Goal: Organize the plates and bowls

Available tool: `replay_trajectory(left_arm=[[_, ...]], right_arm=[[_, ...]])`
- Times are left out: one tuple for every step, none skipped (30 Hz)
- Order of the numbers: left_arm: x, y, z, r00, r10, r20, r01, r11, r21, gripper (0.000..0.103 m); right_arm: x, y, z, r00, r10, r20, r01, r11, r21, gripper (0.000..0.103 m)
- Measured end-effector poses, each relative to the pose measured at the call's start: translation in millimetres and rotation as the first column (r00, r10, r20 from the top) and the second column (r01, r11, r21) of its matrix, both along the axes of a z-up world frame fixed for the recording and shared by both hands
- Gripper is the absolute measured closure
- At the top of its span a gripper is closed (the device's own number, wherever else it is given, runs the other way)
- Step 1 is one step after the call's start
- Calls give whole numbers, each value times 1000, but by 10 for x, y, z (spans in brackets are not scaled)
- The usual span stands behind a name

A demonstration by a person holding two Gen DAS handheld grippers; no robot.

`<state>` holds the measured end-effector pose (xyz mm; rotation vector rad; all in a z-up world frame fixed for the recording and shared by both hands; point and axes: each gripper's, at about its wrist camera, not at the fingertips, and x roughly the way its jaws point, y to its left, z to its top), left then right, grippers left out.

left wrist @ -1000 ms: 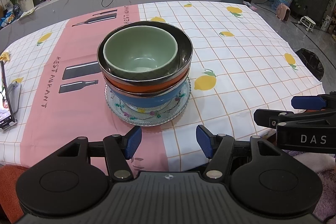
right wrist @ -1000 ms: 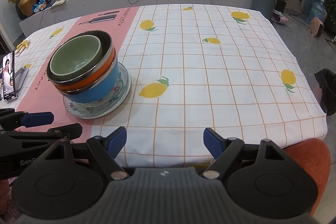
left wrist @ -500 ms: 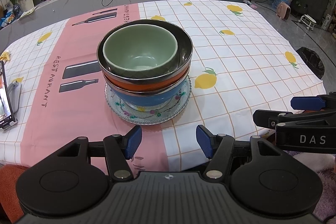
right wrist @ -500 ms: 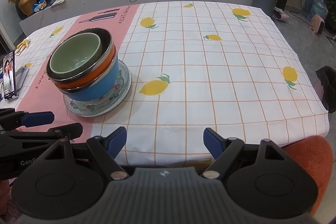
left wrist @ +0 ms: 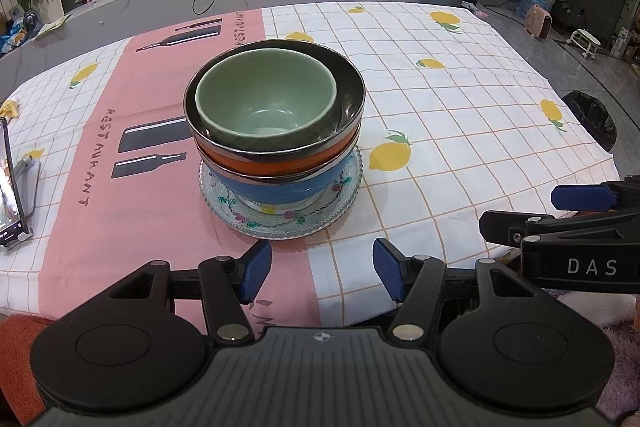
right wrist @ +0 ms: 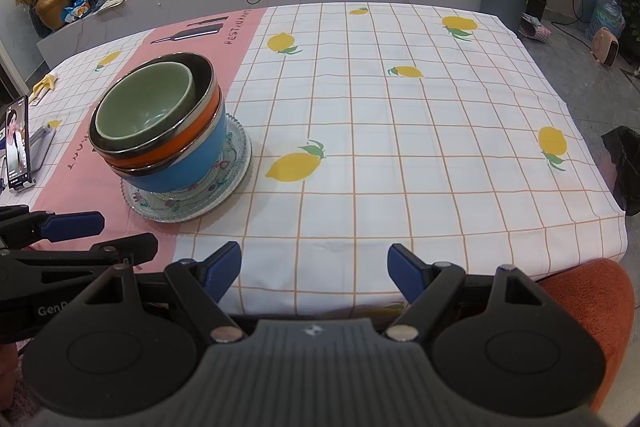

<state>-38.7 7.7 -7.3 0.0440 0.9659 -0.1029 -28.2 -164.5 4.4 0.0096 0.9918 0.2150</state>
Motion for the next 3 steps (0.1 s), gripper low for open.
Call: replay_trajectory(left_arm=[[1,-2,3,1000,0,0,0,1000,0,34],[0,-2,3,1000,1,0,-1,1000,0,34],[0,-3,4,1000,1,0,-1,1000,1,34]], right_arm=[[0,0,0,1000,0,0,0,1000,0,24],[0,0,0,1000,0,0,0,1000,0,24],[0,0,0,1000,0,0,0,1000,0,24]])
